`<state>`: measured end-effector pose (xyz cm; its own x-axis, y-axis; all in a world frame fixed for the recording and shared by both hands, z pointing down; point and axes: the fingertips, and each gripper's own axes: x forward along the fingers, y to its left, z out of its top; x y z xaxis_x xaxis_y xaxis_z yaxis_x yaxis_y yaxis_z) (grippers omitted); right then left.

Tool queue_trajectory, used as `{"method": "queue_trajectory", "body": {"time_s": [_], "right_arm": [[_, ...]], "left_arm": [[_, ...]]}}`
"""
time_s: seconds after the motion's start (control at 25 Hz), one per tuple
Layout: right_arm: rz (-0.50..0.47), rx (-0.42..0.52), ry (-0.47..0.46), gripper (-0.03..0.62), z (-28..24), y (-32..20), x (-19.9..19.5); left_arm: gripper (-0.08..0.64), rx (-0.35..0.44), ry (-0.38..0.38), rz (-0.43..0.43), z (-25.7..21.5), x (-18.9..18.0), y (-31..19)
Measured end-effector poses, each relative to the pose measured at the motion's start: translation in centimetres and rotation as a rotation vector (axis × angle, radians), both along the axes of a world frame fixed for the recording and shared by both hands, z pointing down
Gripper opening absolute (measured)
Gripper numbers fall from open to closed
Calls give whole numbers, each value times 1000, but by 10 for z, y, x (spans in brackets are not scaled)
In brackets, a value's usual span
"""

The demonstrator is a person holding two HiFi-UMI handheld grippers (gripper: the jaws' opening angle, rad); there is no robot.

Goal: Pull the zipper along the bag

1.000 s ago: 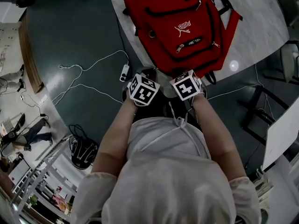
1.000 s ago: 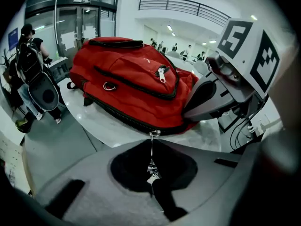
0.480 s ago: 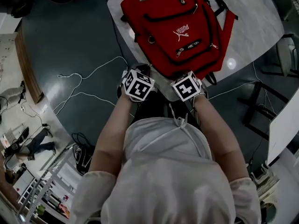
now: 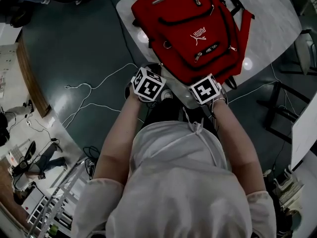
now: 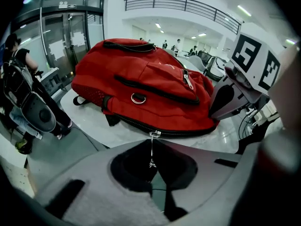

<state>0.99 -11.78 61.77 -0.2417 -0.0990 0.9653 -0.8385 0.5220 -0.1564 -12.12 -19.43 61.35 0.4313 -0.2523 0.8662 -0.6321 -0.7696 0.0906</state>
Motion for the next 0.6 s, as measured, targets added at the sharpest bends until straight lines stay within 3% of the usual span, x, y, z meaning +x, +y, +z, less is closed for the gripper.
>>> {"method": "queue_trajectory", "body": {"time_s": [0.6], "right_arm": [[82, -106, 25, 26, 2, 3, 2]], "left_arm": [[23, 11, 36, 27, -7, -19, -46]]}}
